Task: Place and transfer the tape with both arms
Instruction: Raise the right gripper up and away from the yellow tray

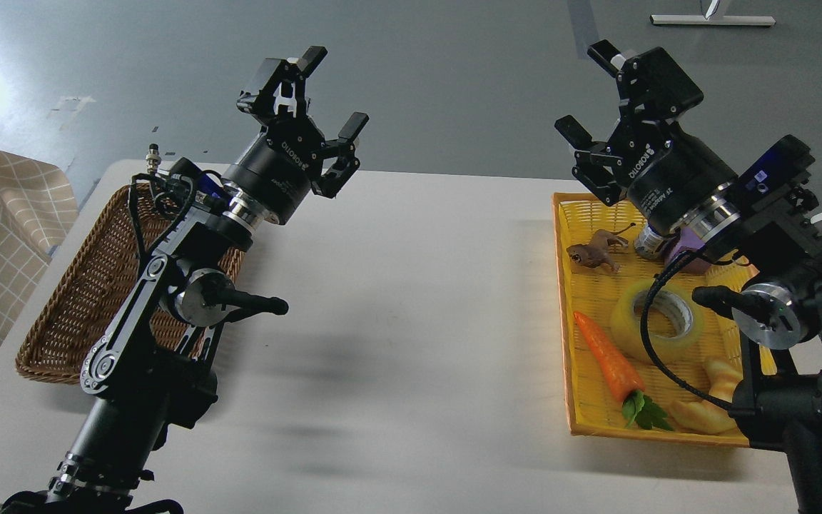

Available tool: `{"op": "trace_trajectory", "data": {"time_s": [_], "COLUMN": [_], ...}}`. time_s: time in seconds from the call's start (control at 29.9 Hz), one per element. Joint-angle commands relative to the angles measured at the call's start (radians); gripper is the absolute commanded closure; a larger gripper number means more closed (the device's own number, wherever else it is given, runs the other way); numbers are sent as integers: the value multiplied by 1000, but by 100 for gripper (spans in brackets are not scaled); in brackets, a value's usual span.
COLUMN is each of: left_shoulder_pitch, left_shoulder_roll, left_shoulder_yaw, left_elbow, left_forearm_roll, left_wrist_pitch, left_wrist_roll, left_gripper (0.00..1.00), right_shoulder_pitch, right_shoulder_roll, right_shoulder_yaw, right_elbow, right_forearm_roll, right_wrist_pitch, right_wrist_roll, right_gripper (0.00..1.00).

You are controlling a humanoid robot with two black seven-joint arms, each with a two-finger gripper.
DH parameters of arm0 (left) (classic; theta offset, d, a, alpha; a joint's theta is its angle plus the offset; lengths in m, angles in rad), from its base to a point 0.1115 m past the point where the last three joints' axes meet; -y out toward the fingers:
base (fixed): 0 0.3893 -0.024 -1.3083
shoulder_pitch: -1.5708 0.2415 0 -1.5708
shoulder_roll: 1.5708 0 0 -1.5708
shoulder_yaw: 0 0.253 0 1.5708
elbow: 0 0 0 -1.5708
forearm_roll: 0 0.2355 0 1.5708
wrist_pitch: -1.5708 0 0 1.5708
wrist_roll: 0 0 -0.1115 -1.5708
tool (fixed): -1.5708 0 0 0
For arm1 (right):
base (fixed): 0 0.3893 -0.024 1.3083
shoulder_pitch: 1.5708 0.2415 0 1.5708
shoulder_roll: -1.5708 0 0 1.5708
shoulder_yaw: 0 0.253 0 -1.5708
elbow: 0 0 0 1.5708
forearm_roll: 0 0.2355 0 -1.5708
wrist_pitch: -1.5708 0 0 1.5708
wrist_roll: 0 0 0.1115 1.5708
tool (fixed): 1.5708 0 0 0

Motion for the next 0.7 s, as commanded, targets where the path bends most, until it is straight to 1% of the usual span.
{"op": "trace_trajectory", "data": {"time_s": [0.0,0.6,0.67], "left_shoulder_pitch": [2,2,2], "left_shoulder_roll": [0,0,0], "left_shoulder_yaw": [0,1,1], "left_elbow": [0,0,0], "left_forearm_roll": [0,0,0], "left_wrist_pitch": [0,8,9], "left_wrist_roll": [0,0,0], "left_gripper": [2,2,2], "right_shoulder_pitch": [0,10,17], "right_shoulder_roll": [0,0,-21], "right_shoulder_yaw": [0,0,-1], "right_elbow": [0,3,3], "right_forearm_roll": [-4,-11,-14], "right_wrist_pitch": [0,-6,-8], "right_wrist_roll": [0,-5,-6], "right_gripper": [0,0,0]}}
